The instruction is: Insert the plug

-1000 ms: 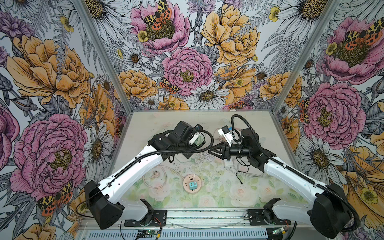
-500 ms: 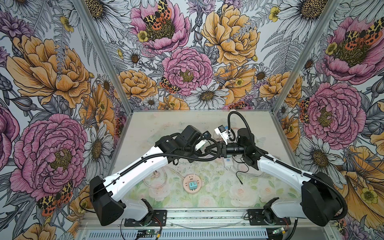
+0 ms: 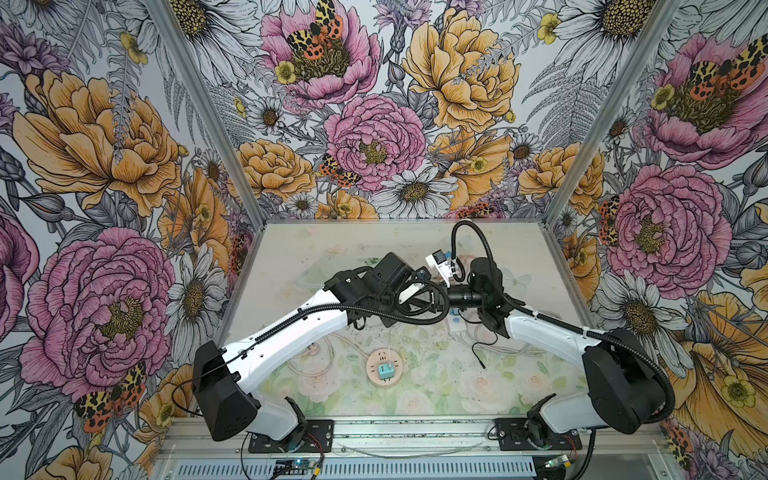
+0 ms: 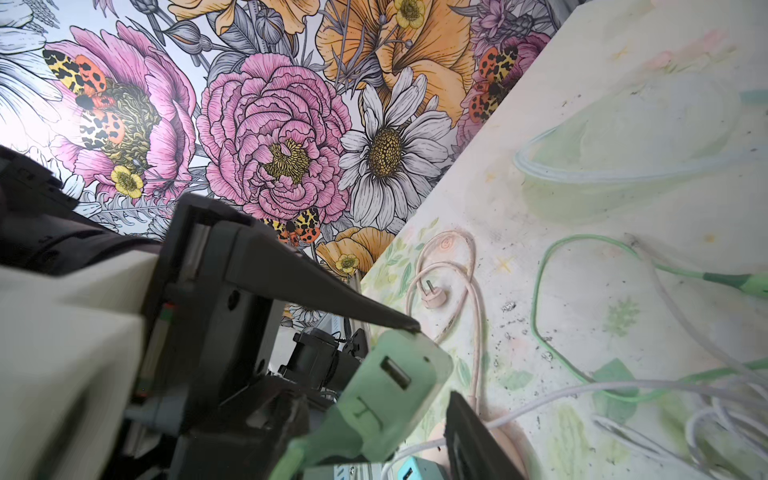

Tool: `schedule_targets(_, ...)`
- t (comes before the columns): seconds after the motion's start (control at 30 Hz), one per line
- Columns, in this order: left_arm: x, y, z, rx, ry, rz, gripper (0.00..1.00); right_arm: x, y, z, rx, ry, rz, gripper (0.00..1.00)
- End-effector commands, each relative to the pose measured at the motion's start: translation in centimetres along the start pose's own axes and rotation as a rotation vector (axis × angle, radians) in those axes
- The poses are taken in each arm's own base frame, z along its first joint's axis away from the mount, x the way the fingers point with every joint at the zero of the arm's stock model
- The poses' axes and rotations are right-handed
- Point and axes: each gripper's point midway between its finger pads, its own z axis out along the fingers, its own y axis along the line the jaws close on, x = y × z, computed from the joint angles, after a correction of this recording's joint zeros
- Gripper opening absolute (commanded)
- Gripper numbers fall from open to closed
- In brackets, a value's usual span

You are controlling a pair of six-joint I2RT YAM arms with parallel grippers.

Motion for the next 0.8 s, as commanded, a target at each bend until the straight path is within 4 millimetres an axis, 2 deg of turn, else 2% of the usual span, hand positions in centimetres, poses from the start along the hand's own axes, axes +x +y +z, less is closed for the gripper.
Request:
schedule_targets(0.0, -1.8, 0.4, -1.4, -0.019, -0.061, 0.014, 0.26, -0.1, -0.8, 0.2, 0.016, -0.008, 0.007, 0.54)
schedule_targets(0.33, -1.6, -0.7, 0.4, -0.016, -0.012, 0.075, 0.26, 0.1, -2.0, 0.5, 0.046, 0.011, 0.031, 0.52)
schedule_targets(0.77, -3.0, -2.0, 1.5, -0.007, 0.000, 0.177, 0.26, 1.9, -3.3, 1.7, 0.047, 0.081, 0.097, 0.47)
